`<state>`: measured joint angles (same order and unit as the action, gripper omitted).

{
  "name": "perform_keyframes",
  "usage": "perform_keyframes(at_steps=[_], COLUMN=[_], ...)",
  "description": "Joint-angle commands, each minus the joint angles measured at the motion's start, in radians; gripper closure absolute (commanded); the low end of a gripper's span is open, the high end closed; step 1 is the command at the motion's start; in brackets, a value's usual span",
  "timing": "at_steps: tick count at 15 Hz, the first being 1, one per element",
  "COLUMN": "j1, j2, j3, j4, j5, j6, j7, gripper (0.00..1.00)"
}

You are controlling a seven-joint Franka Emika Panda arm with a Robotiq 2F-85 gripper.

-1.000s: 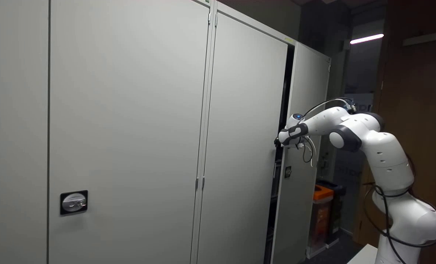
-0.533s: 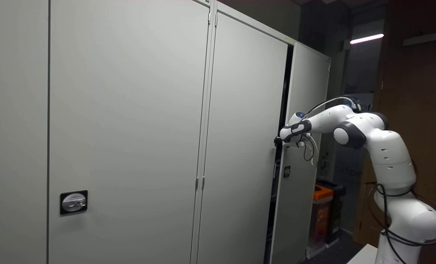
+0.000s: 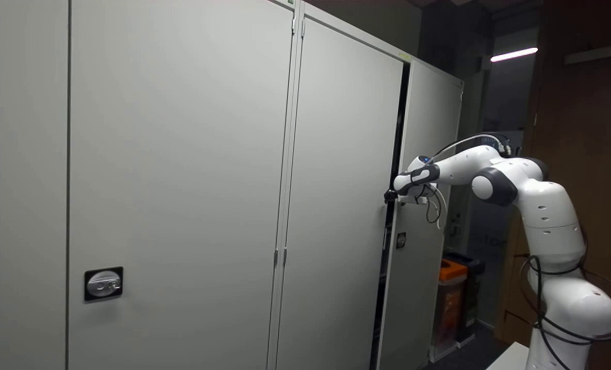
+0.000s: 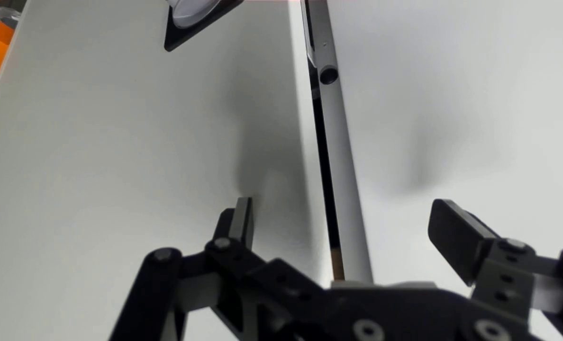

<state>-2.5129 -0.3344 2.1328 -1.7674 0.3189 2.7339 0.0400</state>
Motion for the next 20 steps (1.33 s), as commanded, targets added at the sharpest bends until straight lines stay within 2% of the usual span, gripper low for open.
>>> perform_keyframes(at_steps=[1, 6, 7, 13, 18, 20], j1=[-0.074, -0.136, -0.090, -0.091, -0.089, -0.065], j2=[0.015, 0.004, -0.002, 0.000, 0.028, 0.038], j3=[0.074, 0.128, 0.081, 0.072, 0.069, 0.048], j4=[0.057, 0.094, 0.088, 0.088, 0.045, 0.010], j5=[0.062, 0.118, 0.151, 0.216, 0.165, 0.133], j6=[-0.041, -0.077, -0.084, -0.101, -0.083, -0.066], j7=[-0.095, -0.168, -0.192, -0.274, -0.256, -0.245], gripper=[0.00, 0.00, 0.00, 0.00, 0.00, 0.00])
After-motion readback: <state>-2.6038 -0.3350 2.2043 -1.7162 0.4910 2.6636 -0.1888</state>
